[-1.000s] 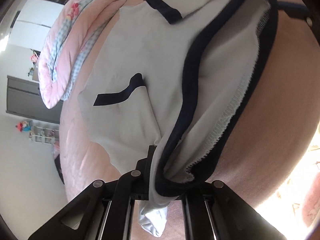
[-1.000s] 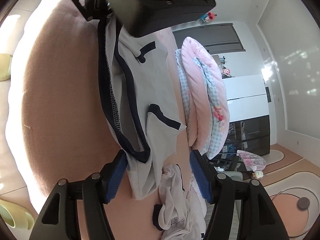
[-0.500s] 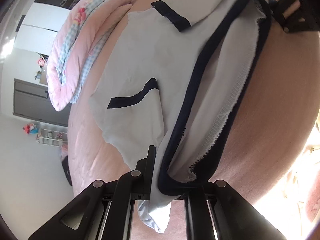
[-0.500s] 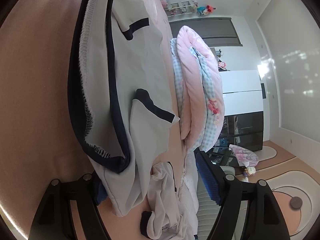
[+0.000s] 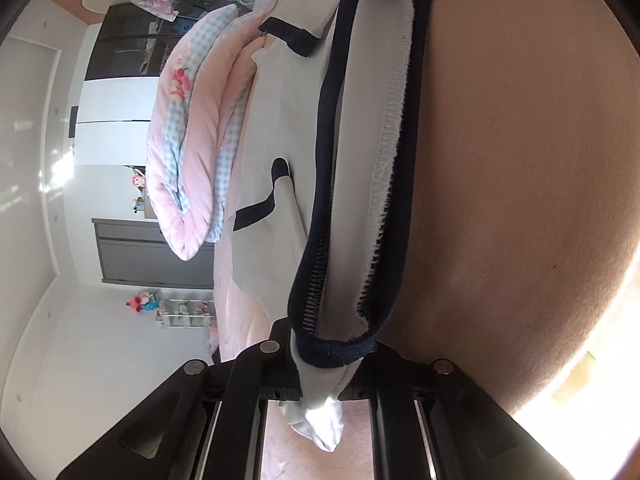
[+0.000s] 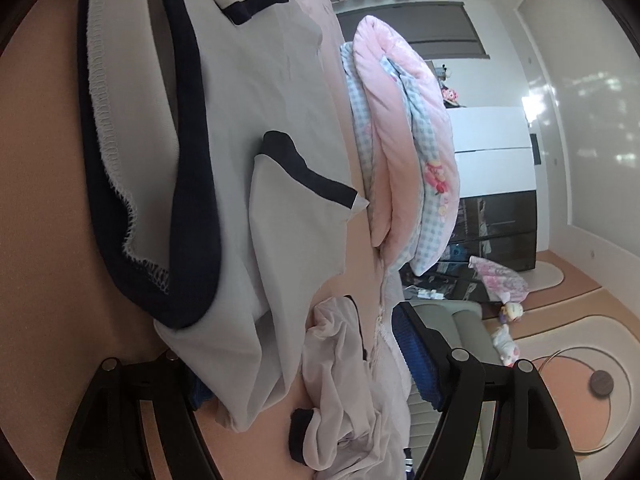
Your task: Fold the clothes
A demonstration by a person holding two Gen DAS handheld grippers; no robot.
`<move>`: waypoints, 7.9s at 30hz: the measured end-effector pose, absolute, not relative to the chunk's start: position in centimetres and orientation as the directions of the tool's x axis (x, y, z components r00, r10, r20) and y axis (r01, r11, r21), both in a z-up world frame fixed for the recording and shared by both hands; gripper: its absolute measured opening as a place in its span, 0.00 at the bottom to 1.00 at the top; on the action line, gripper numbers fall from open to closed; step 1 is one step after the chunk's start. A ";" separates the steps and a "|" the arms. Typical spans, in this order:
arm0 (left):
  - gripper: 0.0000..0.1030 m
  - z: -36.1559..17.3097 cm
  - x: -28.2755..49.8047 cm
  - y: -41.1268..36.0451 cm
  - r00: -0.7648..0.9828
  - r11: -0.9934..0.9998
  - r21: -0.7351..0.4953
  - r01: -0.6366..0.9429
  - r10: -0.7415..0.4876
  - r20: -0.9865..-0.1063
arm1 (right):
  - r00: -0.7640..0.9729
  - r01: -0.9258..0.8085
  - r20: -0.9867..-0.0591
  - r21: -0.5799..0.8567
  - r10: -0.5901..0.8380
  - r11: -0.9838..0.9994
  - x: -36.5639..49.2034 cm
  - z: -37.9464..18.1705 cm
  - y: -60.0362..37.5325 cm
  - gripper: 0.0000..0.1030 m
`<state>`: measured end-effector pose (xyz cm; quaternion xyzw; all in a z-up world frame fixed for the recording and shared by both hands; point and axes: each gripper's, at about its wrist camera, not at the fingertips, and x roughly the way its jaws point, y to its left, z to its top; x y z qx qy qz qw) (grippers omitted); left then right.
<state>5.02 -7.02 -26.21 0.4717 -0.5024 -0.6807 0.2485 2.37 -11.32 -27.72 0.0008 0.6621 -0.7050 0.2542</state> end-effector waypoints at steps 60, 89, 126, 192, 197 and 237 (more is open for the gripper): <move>0.00 -25.7 3.4 -9.3 -0.419 -0.557 0.830 0.028 -0.760 -0.496 | -0.781 0.512 -0.473 -0.859 -0.408 0.016 2.1 -30.5 -10.8 0.07; 0.04 -24.5 5.0 -7.3 -0.356 -0.473 0.880 -0.029 -0.818 -0.451 | -0.780 0.506 -0.514 -0.854 -0.357 0.126 3.5 -27.6 -10.1 0.04; 0.08 -24.3 6.2 -6.5 -0.310 -0.400 0.916 -0.042 -0.866 -0.392 | -0.879 0.150 -0.206 -0.976 -0.429 0.160 2.9 -30.7 -10.6 0.55; 0.01 -25.5 3.2 -7.5 -0.401 -0.525 0.851 0.003 -0.780 -0.480 | -0.850 0.325 -0.356 -0.935 -0.387 0.144 1.0 -31.5 -11.8 0.07; 0.01 -25.7 3.3 -7.2 -0.398 -0.509 0.861 0.004 -0.790 -0.466 | -0.852 0.317 -0.345 -0.938 -0.394 0.138 1.2 -31.6 -11.6 0.06; 0.02 -19.4 5.9 -5.8 -0.420 -0.595 0.804 -0.026 -0.723 -0.549 | -0.777 0.307 -0.419 -0.904 -0.470 0.298 6.9 -26.7 -8.2 0.01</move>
